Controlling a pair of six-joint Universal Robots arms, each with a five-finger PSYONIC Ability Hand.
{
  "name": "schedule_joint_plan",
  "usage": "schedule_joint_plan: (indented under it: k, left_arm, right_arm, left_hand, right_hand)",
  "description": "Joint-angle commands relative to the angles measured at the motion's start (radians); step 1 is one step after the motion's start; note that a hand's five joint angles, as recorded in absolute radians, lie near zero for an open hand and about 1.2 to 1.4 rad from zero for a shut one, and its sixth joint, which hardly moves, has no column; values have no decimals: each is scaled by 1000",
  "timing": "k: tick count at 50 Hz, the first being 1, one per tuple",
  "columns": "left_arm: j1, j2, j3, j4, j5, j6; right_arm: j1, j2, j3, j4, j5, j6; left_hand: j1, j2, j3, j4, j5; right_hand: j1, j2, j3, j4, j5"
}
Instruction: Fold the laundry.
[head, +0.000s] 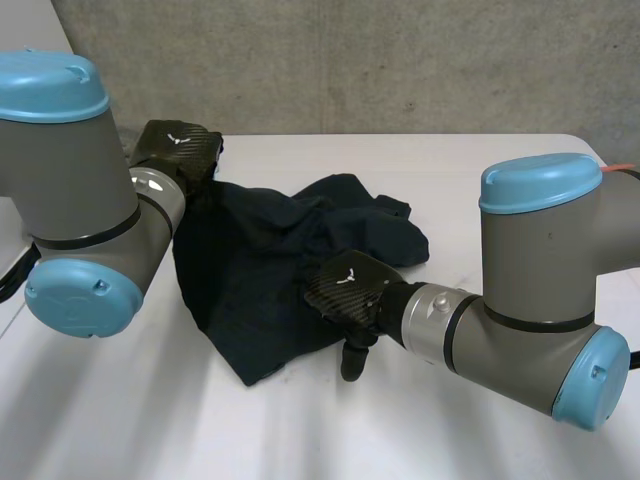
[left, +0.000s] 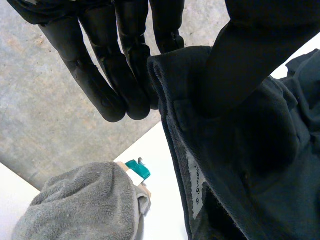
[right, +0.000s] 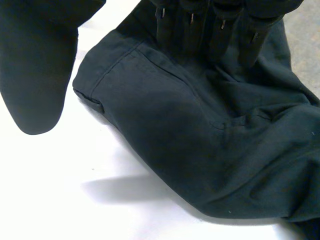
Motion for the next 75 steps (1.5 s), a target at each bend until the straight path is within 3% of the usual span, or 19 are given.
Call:
schedule_joint_plan:
  k: [1,7,13,21,28,32,35,36,40,45,50,59,63,66,71,75]
  left_arm:
    - [45,-36,14,9,4,9]
    - [105,-81,155,62,38,17]
    - [64,-81,354,133,128,-16]
    - [-112,-116,619,178,197,-115]
    - [-246,-228,664,179,274,-177]
    - [-339,-340,655,156,419,-236]
    - [-379,-384,621,121,472,-249]
    - [-393,-407,597,93,484,-243]
    - [-412,-418,545,44,463,-198]
    - [-407,-349,473,24,403,-154]
    - [-364,-204,376,39,359,-152]
    - [-188,10,163,79,224,-157]
    - [-131,10,69,64,145,-152]
    - [-119,-16,6,49,118,-148]
    - [-128,-107,-25,46,144,-126]
    - [-154,-202,12,43,159,-114]
  right_arm:
    - [-24,-4,-5,3,26,20]
    - [-56,-5,-33,3,37,43]
    - [-84,-15,-59,6,71,75]
    - [-168,-39,-109,3,170,116]
    - [-257,-36,-171,7,278,142]
    - [-337,-19,-233,13,379,135]
    - [-379,-4,-269,29,417,115]
    - [-403,4,-292,48,436,92]
    - [-449,18,-333,93,459,37]
    - [-460,21,-333,108,446,30]
    - [-437,5,-312,113,430,29]
    - [-307,-100,-206,151,359,-29]
    - [-258,-105,-153,180,299,-153]
    - [-230,-76,-117,200,304,-268]
    - [-205,-18,-125,159,350,-339]
    - [-205,59,-165,35,385,-342]
  left_hand:
    - [261,200,209,199,245]
    - [261,200,209,199,245]
    - [261,200,209,199,245]
    - [261,200,209,199,245]
    - [261,200,209,199,245]
    - [261,200,209,199,245]
    - [261,200,209,199,245]
    - [43,-17,-8,-19,28]
    - [-535,-596,-587,-598,-551]
    - [-961,-1021,-1012,-1023,-976]
    - [-961,-1021,-1012,-1023,-976]
    - [-961,-1021,-1012,-1023,-976]
    - [-928,-988,-979,-990,-943]
    - [-867,-927,-918,-929,-882]
    - [-804,-865,-856,-867,-820]
    - [-837,-897,-888,-899,-852]
  right_hand:
    - [-102,-90,-86,-97,-72]
    - [-102,-90,-86,-97,-72]
    - [-102,-90,-86,-97,-72]
    - [-102,-90,-86,-97,-72]
    - [-102,-90,-86,-97,-72]
    - [-102,-90,-86,-97,-72]
    - [-102,-90,-86,-97,-72]
    - [-102,-90,-86,-97,-72]
    - [-102,-90,-86,-97,-72]
    - [-102,-90,-86,-97,-72]
    - [-102,-90,-86,-97,-72]
    - [-102,-90,-86,-97,-72]
    - [-102,-90,-86,-97,-72]
    - [-102,-90,-86,-97,-72]
    - [-17,-5,-1,-12,13]
    - [-23,-11,-7,-17,7]
